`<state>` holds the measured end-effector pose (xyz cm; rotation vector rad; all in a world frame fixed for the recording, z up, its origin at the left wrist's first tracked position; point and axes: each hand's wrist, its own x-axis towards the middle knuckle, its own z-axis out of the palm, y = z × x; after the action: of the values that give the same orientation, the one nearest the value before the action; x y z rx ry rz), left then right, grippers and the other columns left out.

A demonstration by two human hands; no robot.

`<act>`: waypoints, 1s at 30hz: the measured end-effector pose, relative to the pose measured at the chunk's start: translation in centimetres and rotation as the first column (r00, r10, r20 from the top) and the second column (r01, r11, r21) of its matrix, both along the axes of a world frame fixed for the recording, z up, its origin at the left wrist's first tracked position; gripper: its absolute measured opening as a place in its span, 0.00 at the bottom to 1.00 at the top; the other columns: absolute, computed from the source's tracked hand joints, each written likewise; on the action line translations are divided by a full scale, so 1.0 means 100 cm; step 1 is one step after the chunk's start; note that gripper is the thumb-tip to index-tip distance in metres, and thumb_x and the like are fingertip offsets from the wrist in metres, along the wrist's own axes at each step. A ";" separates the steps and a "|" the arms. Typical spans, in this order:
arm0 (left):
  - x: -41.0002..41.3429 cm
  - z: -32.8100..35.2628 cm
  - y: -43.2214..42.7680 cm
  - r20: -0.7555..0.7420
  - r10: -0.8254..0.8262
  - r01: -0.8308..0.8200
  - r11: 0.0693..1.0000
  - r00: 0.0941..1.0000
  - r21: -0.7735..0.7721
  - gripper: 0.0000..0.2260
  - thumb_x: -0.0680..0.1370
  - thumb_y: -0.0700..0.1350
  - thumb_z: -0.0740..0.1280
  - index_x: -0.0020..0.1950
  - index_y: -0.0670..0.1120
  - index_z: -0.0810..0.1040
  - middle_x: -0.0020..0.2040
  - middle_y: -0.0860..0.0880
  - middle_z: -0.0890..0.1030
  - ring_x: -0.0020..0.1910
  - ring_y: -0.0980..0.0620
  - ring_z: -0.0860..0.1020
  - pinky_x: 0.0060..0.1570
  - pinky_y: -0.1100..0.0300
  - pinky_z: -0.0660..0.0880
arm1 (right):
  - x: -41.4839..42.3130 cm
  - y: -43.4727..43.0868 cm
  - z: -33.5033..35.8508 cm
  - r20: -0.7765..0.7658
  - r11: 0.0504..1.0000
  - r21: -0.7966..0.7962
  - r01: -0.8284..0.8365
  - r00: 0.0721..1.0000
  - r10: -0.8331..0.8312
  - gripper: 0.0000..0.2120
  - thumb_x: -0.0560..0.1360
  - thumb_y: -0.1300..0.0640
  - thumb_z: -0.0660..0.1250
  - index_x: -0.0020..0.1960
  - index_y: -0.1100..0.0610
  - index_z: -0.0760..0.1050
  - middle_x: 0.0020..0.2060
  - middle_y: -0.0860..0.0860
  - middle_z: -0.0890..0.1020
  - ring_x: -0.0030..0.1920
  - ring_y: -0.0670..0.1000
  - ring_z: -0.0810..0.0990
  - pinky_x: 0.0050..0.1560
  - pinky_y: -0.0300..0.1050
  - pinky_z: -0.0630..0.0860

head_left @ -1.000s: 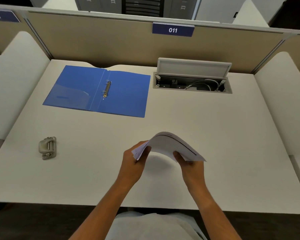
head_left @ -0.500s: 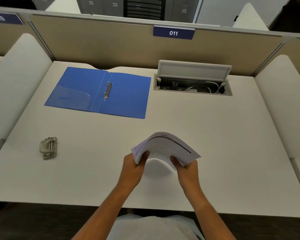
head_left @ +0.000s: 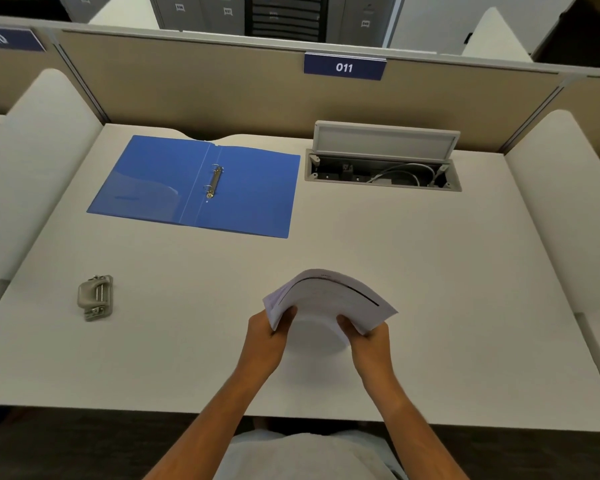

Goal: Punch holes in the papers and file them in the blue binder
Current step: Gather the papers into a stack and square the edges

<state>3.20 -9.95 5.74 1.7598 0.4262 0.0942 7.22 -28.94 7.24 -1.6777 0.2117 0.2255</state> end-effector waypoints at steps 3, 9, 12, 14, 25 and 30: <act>0.000 -0.005 0.000 -0.046 -0.004 0.003 1.000 0.999 -0.026 0.13 0.85 0.50 0.67 0.69 0.60 0.78 0.57 0.63 0.85 0.57 0.63 0.83 0.56 0.63 0.82 | 0.000 0.000 -0.001 -0.015 1.000 -0.012 -0.013 1.000 0.012 0.16 0.82 0.63 0.72 0.59 0.41 0.82 0.51 0.40 0.89 0.54 0.44 0.87 0.52 0.38 0.84; 0.000 -0.005 0.006 -0.095 0.009 -0.013 0.999 0.995 -0.047 0.12 0.84 0.52 0.67 0.68 0.54 0.81 0.52 0.52 0.87 0.48 0.55 0.85 0.49 0.53 0.83 | 0.001 -0.004 -0.006 -0.036 0.999 -0.028 -0.017 0.999 0.016 0.15 0.81 0.63 0.73 0.49 0.42 0.85 0.45 0.47 0.89 0.47 0.47 0.88 0.49 0.43 0.85; 0.002 0.004 0.007 -0.110 0.021 -0.026 0.999 0.994 -0.045 0.10 0.85 0.48 0.68 0.45 0.52 0.83 0.36 0.51 0.85 0.32 0.56 0.79 0.34 0.58 0.77 | 0.003 -0.007 -0.009 -0.038 1.000 -0.017 -0.006 0.999 0.006 0.06 0.79 0.56 0.77 0.43 0.54 0.85 0.38 0.62 0.84 0.39 0.55 0.82 0.42 0.51 0.80; 0.004 0.011 0.010 -0.099 0.032 -0.034 0.999 0.995 -0.019 0.15 0.84 0.48 0.69 0.37 0.51 0.79 0.30 0.55 0.81 0.29 0.59 0.77 0.32 0.65 0.73 | 0.005 -0.008 -0.009 -0.026 1.000 -0.017 -0.013 1.000 0.013 0.09 0.77 0.55 0.78 0.44 0.60 0.85 0.37 0.61 0.85 0.39 0.56 0.85 0.43 0.50 0.80; 0.025 0.025 0.029 -0.197 0.065 -0.120 0.951 0.978 -0.286 0.10 0.81 0.48 0.74 0.62 0.50 0.84 0.53 0.51 0.90 0.50 0.48 0.89 0.50 0.51 0.87 | 0.021 -0.009 0.008 -0.089 0.989 0.151 -0.007 0.996 0.021 0.15 0.79 0.60 0.77 0.64 0.55 0.83 0.57 0.51 0.90 0.56 0.56 0.90 0.56 0.55 0.87; 0.027 0.026 0.035 -0.256 0.029 -0.120 0.931 0.966 -0.344 0.12 0.80 0.47 0.75 0.63 0.48 0.84 0.54 0.50 0.90 0.50 0.47 0.89 0.54 0.45 0.86 | 0.025 -0.010 0.011 -0.172 0.977 0.215 -0.004 0.984 0.042 0.10 0.85 0.59 0.68 0.65 0.56 0.82 0.58 0.54 0.89 0.56 0.60 0.89 0.58 0.58 0.86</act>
<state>5.94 -6.46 8.36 1.3977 0.6502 -0.1441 9.68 -29.96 8.31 -1.4470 0.2903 0.4010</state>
